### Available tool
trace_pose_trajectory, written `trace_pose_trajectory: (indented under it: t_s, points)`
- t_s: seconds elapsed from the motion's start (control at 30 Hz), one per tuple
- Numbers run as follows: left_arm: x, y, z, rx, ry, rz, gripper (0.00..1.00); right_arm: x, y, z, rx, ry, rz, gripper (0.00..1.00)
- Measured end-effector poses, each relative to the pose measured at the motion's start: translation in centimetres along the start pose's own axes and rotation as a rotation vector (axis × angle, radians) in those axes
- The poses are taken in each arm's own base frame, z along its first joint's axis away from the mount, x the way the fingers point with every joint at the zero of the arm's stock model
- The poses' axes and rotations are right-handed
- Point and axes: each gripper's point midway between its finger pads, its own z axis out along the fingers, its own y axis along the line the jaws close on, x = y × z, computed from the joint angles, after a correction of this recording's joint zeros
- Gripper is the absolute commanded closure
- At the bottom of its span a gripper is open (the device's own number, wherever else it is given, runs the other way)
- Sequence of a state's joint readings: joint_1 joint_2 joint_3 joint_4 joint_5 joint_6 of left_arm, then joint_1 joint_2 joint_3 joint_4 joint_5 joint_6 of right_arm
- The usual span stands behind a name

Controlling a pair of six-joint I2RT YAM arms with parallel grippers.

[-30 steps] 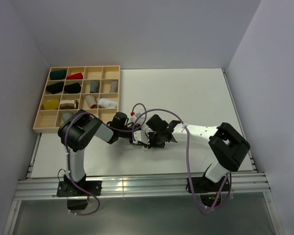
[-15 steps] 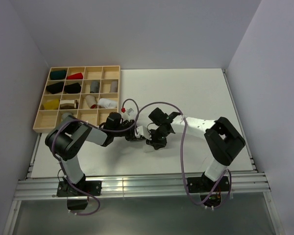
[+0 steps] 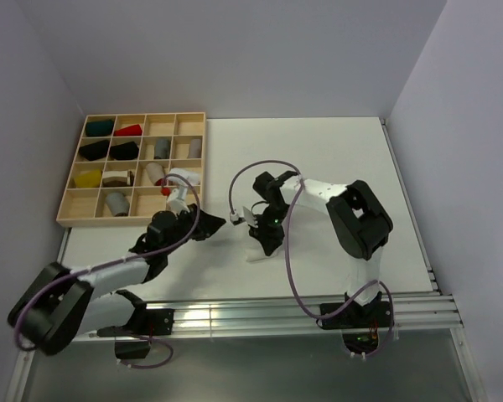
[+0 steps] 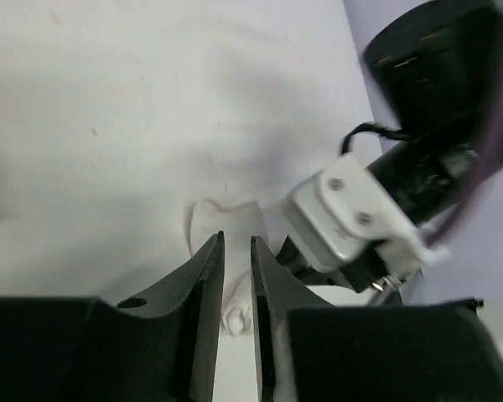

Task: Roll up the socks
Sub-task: Roll the sock at the center of the board.

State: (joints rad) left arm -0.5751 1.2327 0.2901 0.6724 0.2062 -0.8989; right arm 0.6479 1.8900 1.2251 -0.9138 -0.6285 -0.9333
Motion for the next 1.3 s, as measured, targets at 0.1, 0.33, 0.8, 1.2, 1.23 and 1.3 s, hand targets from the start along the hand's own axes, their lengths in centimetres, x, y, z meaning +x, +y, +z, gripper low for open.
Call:
trace_pose_trajectory:
  t_s: [0.1,0.33,0.8,1.2,1.23,1.3]
  points:
    - [-2.6,-1.4,-1.7,-0.006,-0.148,0.078,0.77,0.1,-0.1,-0.1,-0.066,-0.002,0.047,0.78]
    - [-3.2,-7.2,-4.7,0.076,-0.299,0.297,0.69,0.2,-0.4,-0.5,-0.197,-0.001,0.151,0.77]
    - [6.6,-4.4,1.0,-0.042,0.053,0.733,0.64,1.1,0.9,-0.2,-0.332,0.034,0.283,0.77]
    - [12.2,-5.2,4.1,0.110,0.281,0.801,0.64,1.3,1.0,-0.4,-0.371,0.046,0.331,0.77]
    - [12.7,-5.3,4.2,0.125,0.301,0.805,0.64,1.3,1.0,-0.4,-0.373,0.047,0.333,0.77]
    - [13.3,-5.5,4.3,0.150,0.327,0.807,0.64,1.4,1.0,-0.4,-0.377,0.045,0.339,0.77]
